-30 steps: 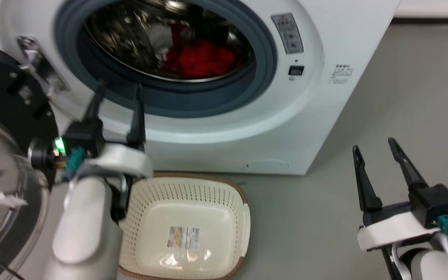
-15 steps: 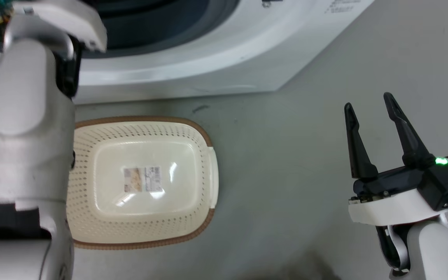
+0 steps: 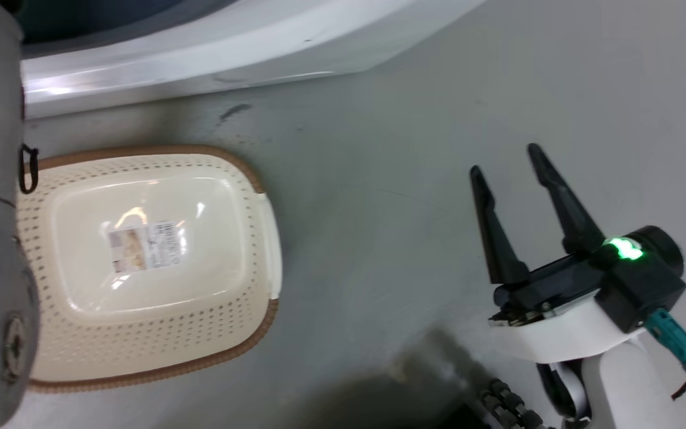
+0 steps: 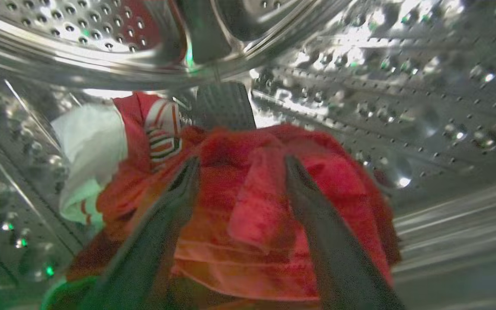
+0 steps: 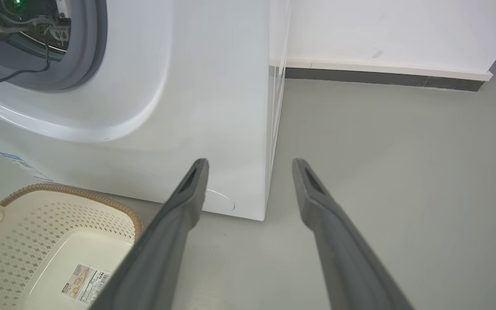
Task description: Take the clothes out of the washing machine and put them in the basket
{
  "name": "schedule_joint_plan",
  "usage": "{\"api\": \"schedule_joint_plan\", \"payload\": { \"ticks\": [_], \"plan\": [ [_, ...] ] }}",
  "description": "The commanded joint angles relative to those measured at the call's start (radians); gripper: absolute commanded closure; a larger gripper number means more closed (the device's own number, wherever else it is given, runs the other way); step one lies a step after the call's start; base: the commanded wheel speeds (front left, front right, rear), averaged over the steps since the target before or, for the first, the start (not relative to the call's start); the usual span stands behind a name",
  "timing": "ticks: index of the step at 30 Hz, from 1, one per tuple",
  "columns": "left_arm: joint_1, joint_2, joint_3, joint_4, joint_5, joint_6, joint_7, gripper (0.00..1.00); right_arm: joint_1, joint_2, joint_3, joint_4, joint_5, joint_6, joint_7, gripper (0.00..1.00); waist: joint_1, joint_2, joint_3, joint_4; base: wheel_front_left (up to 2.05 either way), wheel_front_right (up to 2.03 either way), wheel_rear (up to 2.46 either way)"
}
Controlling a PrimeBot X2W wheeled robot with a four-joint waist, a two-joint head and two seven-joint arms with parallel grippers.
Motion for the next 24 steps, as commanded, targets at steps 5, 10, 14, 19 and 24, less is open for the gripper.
{"api": "schedule_joint_plan", "payload": {
  "ticks": [5, 10, 14, 19, 24],
  "plan": [
    [-0.067, 0.051, -0.012, 0.093, -0.018, -0.004, 0.137, 0.00, -0.012, 0.002, 0.051, 0.021, 0.028, -0.001, -0.015, 0.00, -0.0002, 0.0000, 0.009, -0.065, 0.00, 0.00, 0.00],
    [-0.115, 0.075, -0.030, 0.151, -0.040, -0.005, 0.280, 0.58, -0.010, 0.002, 0.079, 0.033, 0.049, -0.001, -0.021, 0.00, -0.0002, 0.0000, 0.015, -0.094, 0.00, 0.00, 0.00],
    [-0.132, 0.086, -0.042, 0.159, -0.056, -0.005, 0.323, 1.00, -0.013, 0.002, 0.082, 0.042, 0.058, -0.001, -0.024, 0.00, -0.0002, 0.0000, 0.012, -0.098, 0.00, 0.00, 0.00],
    [-0.096, 0.082, -0.044, 0.140, -0.068, 0.003, 0.254, 1.00, -0.022, 0.001, 0.075, 0.057, 0.058, -0.001, -0.026, 0.00, -0.0002, 0.0000, -0.011, -0.082, 0.00, 0.00, 0.00],
    [-0.016, 0.050, -0.048, 0.110, -0.074, 0.011, 0.076, 1.00, -0.024, 0.001, 0.059, 0.074, 0.045, -0.001, -0.027, 0.00, -0.0002, 0.0000, -0.069, -0.039, 0.00, 0.00, 0.00]
  ]
}}
